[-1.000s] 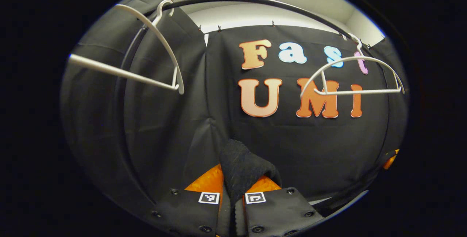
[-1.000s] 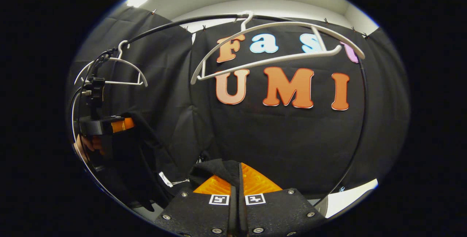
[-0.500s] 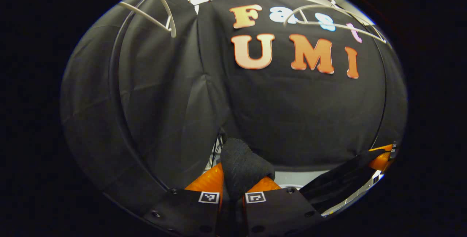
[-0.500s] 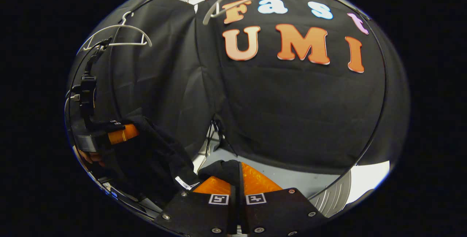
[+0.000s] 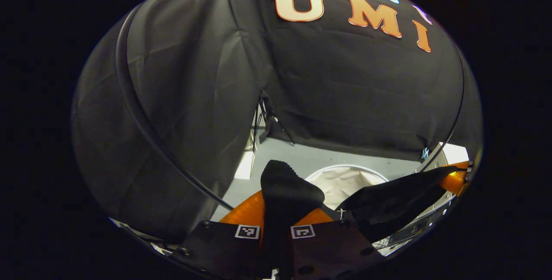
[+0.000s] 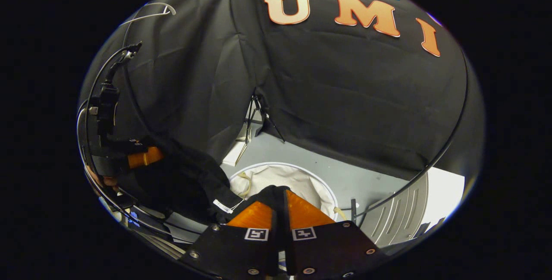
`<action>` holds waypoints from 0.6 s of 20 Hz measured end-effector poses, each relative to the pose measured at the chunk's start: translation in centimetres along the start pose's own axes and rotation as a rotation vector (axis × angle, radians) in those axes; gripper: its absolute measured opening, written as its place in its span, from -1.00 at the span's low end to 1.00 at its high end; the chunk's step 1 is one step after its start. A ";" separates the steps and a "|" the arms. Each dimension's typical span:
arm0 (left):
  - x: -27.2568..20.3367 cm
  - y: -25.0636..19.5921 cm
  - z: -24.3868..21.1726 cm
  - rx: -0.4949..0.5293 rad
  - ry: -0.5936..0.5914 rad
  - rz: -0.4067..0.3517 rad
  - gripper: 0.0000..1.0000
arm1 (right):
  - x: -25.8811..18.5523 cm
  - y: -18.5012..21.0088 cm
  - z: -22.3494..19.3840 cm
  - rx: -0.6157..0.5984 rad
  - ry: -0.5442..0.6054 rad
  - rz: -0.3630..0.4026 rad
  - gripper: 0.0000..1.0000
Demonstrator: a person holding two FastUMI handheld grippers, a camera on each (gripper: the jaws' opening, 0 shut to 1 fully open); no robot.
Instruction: Grasp the clothes on the hanger with both hands and then place them into the laundry hamper below.
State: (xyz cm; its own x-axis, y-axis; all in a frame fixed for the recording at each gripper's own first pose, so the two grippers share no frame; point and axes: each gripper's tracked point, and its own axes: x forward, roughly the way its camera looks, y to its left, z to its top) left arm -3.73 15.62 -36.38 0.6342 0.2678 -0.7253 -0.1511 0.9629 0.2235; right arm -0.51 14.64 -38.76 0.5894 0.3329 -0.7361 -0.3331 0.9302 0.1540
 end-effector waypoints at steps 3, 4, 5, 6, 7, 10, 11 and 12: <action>1.1 -0.1 -1.6 0.012 0.077 0.015 -0.75 | 0.9 0.2 -1.5 0.028 0.040 0.011 -0.83; 1.2 -0.1 -2.1 0.016 0.100 0.016 -0.76 | 1.1 -0.1 -1.8 0.033 0.051 0.009 -0.79; 1.0 0.3 -2.6 0.015 0.114 0.019 -0.72 | 1.0 0.0 -2.2 0.034 0.064 0.011 -0.77; 1.1 0.3 -2.7 0.008 0.124 0.019 -0.61 | 0.9 0.0 -2.2 0.036 0.060 0.009 -0.71; 1.0 0.4 -3.3 0.002 0.140 0.019 -0.26 | 0.9 0.0 -2.1 0.037 0.055 0.008 -0.68; 1.1 0.5 -4.7 -0.020 0.190 0.033 0.51 | 1.4 -0.6 -2.4 0.024 0.068 -0.007 -0.23; 1.3 0.6 -4.9 -0.027 0.193 0.038 0.77 | 1.5 -0.7 -2.5 0.025 0.075 -0.011 -0.12; 1.4 0.5 -4.3 -0.028 0.191 0.037 0.89 | 1.6 -0.5 -2.9 0.030 0.082 -0.008 0.00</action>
State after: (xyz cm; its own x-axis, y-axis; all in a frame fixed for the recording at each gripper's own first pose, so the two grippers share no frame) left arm -6.21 16.65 -40.11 0.4728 0.3016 -0.8280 -0.1941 0.9522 0.2360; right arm -1.52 14.25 -41.87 0.5288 0.3132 -0.7889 -0.3061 0.9373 0.1669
